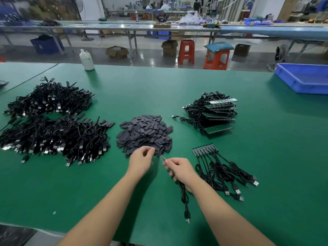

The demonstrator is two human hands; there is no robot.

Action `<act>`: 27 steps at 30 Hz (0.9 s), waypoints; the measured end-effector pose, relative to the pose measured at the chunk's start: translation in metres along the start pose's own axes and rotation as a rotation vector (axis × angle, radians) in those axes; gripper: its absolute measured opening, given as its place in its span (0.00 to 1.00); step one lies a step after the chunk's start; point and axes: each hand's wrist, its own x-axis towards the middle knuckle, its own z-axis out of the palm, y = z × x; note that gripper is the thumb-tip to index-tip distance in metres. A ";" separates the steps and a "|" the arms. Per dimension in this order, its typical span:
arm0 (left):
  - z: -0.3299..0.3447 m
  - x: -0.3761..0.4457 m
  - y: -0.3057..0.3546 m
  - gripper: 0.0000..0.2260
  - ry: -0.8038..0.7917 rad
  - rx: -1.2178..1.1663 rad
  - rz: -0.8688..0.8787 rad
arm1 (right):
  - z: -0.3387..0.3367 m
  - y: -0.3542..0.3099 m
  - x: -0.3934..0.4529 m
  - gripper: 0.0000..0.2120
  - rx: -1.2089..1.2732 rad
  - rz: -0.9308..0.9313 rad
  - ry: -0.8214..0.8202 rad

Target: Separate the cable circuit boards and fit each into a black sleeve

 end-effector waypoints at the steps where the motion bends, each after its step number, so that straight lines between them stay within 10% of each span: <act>1: -0.007 0.006 -0.005 0.09 0.072 0.139 0.018 | -0.003 0.003 0.001 0.08 0.024 0.019 -0.008; 8: -0.043 0.041 -0.042 0.19 0.125 0.449 -0.145 | -0.018 0.023 0.004 0.07 0.076 0.024 -0.028; 15: -0.045 0.048 -0.040 0.06 0.139 0.487 -0.190 | -0.023 0.030 0.009 0.08 -0.027 0.002 -0.118; 21: -0.043 0.026 -0.036 0.07 0.287 0.598 0.009 | -0.022 0.031 0.008 0.10 -0.068 -0.007 -0.112; 27: -0.017 -0.011 -0.033 0.08 -0.099 0.574 0.123 | -0.023 0.033 0.008 0.12 -0.047 -0.010 -0.135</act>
